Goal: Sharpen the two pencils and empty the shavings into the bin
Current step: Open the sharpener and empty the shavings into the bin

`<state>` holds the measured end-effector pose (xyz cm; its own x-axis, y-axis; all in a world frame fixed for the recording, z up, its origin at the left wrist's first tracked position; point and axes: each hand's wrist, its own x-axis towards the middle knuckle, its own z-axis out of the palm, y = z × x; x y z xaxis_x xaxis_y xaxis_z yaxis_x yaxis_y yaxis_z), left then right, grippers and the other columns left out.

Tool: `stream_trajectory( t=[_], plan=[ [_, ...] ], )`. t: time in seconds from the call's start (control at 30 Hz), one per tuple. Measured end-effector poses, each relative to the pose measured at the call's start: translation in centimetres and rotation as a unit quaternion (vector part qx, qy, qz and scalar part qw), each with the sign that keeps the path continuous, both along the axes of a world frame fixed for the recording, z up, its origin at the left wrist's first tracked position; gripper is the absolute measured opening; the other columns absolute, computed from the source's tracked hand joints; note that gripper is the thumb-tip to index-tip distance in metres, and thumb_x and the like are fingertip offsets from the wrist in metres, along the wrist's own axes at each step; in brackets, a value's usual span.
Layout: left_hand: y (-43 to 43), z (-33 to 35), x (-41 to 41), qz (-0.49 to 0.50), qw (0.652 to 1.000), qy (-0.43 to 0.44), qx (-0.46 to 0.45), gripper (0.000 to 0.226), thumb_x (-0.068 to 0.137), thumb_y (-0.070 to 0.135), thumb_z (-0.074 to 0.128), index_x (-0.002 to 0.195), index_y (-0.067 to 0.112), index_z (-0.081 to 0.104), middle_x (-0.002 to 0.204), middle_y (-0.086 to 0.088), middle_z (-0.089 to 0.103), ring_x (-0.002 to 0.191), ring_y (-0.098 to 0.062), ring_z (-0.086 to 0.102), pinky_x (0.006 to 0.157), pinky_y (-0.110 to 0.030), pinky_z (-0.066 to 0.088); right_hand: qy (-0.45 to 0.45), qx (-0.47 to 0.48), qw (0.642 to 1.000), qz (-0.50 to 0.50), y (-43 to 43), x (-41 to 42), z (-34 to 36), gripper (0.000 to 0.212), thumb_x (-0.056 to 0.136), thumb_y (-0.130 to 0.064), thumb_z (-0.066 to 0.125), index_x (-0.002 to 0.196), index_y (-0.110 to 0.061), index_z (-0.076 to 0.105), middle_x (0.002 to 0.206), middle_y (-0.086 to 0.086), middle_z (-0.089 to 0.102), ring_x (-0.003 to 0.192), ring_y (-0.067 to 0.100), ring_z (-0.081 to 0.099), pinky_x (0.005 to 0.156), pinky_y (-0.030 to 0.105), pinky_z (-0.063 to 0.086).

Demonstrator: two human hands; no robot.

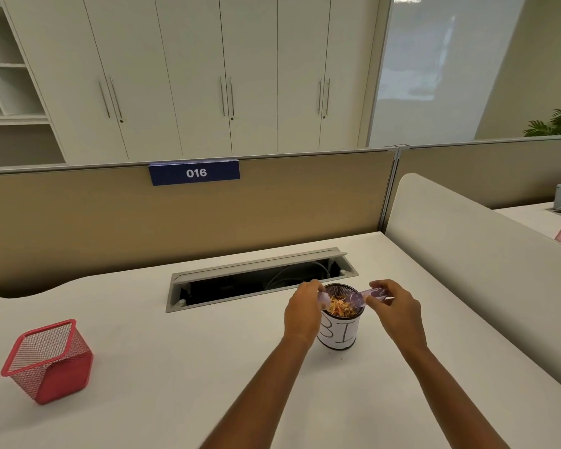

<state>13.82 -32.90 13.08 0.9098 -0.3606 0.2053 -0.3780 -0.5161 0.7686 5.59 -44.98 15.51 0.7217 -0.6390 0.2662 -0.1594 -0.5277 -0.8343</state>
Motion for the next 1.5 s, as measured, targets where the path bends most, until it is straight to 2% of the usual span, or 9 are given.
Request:
stream_trajectory(
  t=[0.1,0.2,0.37,0.57,0.77,0.93,1.17,1.4,1.5],
  plan=[
    [0.2,0.4,0.2,0.014,0.97,0.144,-0.195,0.026,0.092,0.017,0.053,0.115,0.004,0.057,0.099,-0.01,0.063,0.082,-0.015,0.059,0.062,-0.012,0.049,-0.017,0.026,0.999,-0.008,-0.1,-0.1,-0.1,0.029,0.084,-0.005,0.063,0.113,0.0,0.06,0.112,0.02,0.064,0.087,0.021,0.055,0.073,0.026,0.048],
    [0.7,0.9,0.1,-0.028,0.887,0.321,-0.332,0.029,0.095,0.014,0.046,0.12,0.002,0.055,0.086,-0.003,0.06,0.071,-0.01,0.056,0.059,-0.012,0.052,-0.035,0.124,0.992,-0.007,-0.3,-0.2,-0.3,0.03,0.087,-0.006,0.059,0.116,0.0,0.058,0.113,0.022,0.062,0.089,0.026,0.058,0.073,0.03,0.05],
    [1.1,1.2,-0.2,-0.035,0.811,0.421,-0.404,0.029,0.097,0.013,0.041,0.12,0.001,0.055,0.086,-0.007,0.06,0.074,-0.013,0.056,0.06,-0.015,0.053,-0.052,0.278,0.959,0.01,-0.1,-0.1,-0.3,0.033,0.088,-0.006,0.057,0.12,0.003,0.056,0.103,0.018,0.059,0.089,0.029,0.057,0.081,0.036,0.05],
    [1.3,1.5,-0.2,-0.027,0.777,0.45,-0.439,0.032,0.098,0.011,0.037,0.124,0.0,0.053,0.084,-0.009,0.061,0.074,-0.014,0.056,0.065,-0.02,0.051,-0.054,0.293,0.954,0.029,0.1,0.0,0.0,0.031,0.088,-0.005,0.058,0.118,0.002,0.056,0.101,0.018,0.059,0.083,0.027,0.058,0.073,0.029,0.051],
    [1.4,1.4,-0.4,-0.028,0.788,0.439,-0.431,0.033,0.097,0.012,0.041,0.125,0.003,0.054,0.094,-0.008,0.061,0.076,-0.012,0.055,0.06,-0.016,0.052,-0.06,0.306,0.949,0.039,0.2,-0.3,0.3,0.032,0.088,-0.005,0.057,0.12,0.001,0.055,0.107,0.018,0.059,0.094,0.03,0.059,0.08,0.035,0.053],
    [1.7,1.6,-1.0,-0.056,0.84,0.377,-0.386,0.033,0.096,0.016,0.043,0.125,0.004,0.053,0.107,-0.007,0.058,0.081,-0.01,0.055,0.065,-0.014,0.05,-0.081,0.367,0.924,0.074,1.2,-0.9,0.5,0.027,0.088,-0.004,0.056,0.115,-0.002,0.056,0.105,0.018,0.06,0.088,0.029,0.063,0.058,0.015,0.056],
    [4.0,1.7,-2.1,-0.087,0.906,0.272,-0.312,0.026,0.095,0.019,0.046,0.119,0.01,0.055,0.097,0.002,0.062,0.083,-0.008,0.059,0.066,-0.011,0.052,-0.097,0.367,0.92,0.097,3.7,-1.5,0.2,0.025,0.086,-0.001,0.058,0.111,-0.003,0.056,0.111,0.022,0.061,0.092,0.033,0.063,0.059,0.013,0.056],
    [8.2,1.4,-4.0,-0.049,0.932,0.212,-0.291,0.027,0.094,0.021,0.048,0.119,0.015,0.056,0.106,0.001,0.061,0.092,-0.012,0.061,0.069,-0.011,0.053,-0.081,0.432,0.889,0.128,8.2,-2.2,-0.4,0.025,0.084,0.002,0.06,0.109,0.001,0.057,0.108,0.021,0.06,0.082,0.028,0.065,0.059,0.017,0.057],
    [11.0,0.9,-5.4,-0.033,0.93,0.199,-0.307,0.025,0.095,0.021,0.046,0.119,0.02,0.056,0.107,0.004,0.06,0.094,-0.01,0.061,0.072,-0.01,0.052,-0.056,0.389,0.907,0.154,11.2,-3.3,-0.6,0.014,0.083,0.002,0.061,0.094,-0.006,0.058,0.102,0.022,0.061,0.079,0.029,0.066,0.057,0.016,0.058]
  ],
)
